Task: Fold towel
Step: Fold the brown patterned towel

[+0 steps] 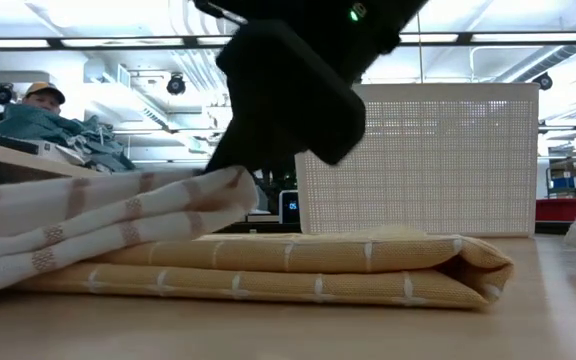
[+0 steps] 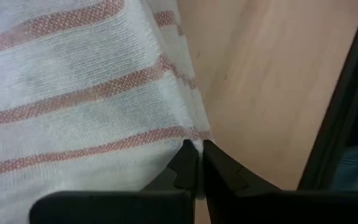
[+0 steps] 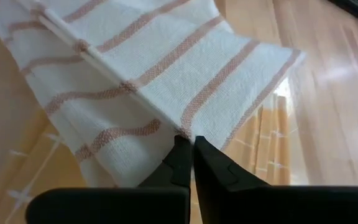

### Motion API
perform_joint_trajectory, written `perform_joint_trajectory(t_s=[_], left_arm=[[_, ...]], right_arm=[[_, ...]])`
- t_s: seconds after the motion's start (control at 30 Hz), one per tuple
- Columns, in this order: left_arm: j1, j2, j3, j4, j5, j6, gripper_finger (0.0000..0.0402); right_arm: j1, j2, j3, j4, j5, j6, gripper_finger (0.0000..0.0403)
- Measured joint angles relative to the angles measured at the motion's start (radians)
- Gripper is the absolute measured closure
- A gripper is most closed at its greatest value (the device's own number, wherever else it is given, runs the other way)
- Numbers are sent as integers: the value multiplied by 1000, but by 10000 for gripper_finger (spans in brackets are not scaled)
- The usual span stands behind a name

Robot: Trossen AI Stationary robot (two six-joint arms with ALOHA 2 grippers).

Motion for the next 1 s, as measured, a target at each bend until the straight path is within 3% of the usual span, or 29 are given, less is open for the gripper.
perform_joint_trajectory(t_s=[0.17, 0.43, 0.63, 0.8, 1.0], left_arm=[[-1, 30, 58, -55, -16, -7, 370], [-3, 29, 53, -73, -33, -54, 309], [-2, 28, 76, -54, -43, -39, 287], [-2, 23, 133, -54, -99, 20, 289], [-2, 20, 179, -137, -129, 41, 308]], right_arm=[[5, 0, -20, 9, -12, 33, 385], [41, -19, -22, -63, 36, 41, 301], [60, -24, -22, -75, 59, 44, 258], [49, -20, -31, -40, -15, 53, 248], [18, -20, -80, 92, -50, 20, 264]])
